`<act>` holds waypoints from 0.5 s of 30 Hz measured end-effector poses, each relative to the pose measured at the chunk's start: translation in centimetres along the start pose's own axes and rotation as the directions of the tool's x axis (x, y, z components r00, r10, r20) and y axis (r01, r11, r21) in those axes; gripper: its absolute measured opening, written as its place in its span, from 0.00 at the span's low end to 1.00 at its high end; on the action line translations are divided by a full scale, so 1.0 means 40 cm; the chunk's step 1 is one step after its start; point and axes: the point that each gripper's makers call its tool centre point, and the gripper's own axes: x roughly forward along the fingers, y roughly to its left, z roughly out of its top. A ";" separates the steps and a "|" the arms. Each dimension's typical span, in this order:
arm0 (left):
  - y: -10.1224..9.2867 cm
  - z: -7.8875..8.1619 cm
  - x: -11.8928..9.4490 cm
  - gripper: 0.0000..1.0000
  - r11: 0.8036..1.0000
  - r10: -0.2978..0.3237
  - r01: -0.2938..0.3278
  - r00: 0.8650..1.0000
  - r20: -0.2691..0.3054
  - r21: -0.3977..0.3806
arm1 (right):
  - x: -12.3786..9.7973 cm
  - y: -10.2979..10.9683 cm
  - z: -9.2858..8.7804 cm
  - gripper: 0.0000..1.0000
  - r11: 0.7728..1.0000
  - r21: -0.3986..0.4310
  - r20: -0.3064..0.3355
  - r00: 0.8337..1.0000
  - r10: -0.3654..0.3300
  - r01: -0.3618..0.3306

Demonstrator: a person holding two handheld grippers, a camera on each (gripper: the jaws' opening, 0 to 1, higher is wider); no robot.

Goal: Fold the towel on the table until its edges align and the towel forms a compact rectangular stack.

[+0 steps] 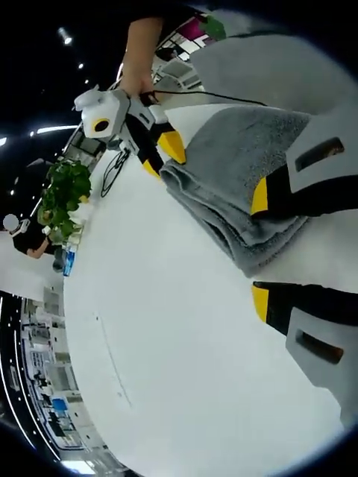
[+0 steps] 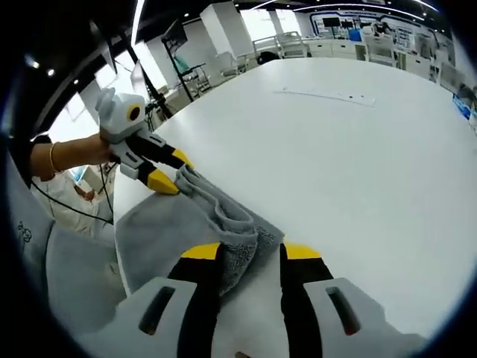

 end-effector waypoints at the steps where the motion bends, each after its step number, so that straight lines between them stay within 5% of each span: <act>1: 0.000 -0.001 0.001 0.35 1.000 -0.001 0.001 1.000 -0.001 -0.003 | 0.002 0.000 -0.001 0.29 1.000 0.000 -0.001 1.000 -0.001 0.001; 15: -0.008 -0.014 0.033 0.21 0.998 -0.045 0.046 0.999 0.022 -0.037 | 0.044 -0.007 -0.021 0.22 0.999 0.003 -0.017 0.999 -0.032 0.032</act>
